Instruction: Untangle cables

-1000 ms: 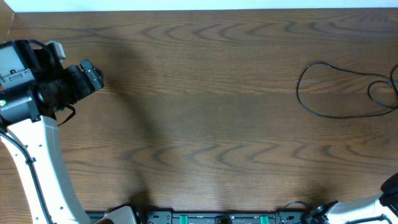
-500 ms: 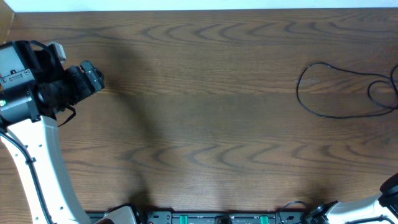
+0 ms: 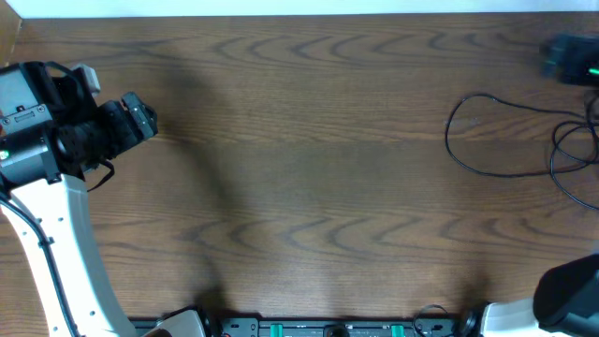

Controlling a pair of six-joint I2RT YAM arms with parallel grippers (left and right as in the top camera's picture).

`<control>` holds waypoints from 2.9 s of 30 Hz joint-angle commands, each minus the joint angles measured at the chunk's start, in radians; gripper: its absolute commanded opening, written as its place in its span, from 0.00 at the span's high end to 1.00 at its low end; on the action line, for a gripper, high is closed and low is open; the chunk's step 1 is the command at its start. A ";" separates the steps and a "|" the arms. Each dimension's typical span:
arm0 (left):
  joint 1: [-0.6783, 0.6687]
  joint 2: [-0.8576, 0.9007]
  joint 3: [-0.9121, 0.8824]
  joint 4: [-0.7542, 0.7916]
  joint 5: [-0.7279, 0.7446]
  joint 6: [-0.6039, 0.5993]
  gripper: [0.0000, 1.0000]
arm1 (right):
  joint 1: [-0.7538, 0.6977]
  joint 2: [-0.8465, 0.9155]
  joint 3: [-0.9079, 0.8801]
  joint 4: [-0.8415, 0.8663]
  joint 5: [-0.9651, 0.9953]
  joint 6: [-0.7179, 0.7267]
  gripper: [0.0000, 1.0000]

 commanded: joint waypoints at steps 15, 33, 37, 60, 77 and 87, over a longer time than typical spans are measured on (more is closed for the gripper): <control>0.002 0.002 0.006 -0.009 -0.009 0.006 0.07 | 0.363 0.449 -0.026 0.026 0.302 0.378 0.01; 0.002 0.002 0.006 -0.032 -0.009 0.026 0.07 | 0.359 0.502 -0.087 0.039 0.426 0.488 0.12; 0.002 0.002 0.006 -0.035 -0.009 0.025 0.07 | 0.359 0.513 -0.116 0.080 0.426 0.486 0.53; 0.002 0.002 0.006 -0.046 -0.009 0.033 0.07 | 0.181 -0.146 0.023 -0.132 0.431 0.167 0.99; 0.002 0.002 0.006 -0.046 -0.010 0.047 0.07 | -0.613 0.265 0.016 -0.042 0.241 0.196 0.99; 0.002 0.002 0.006 -0.051 -0.009 0.059 0.07 | -0.703 0.532 0.016 0.029 0.280 0.127 0.99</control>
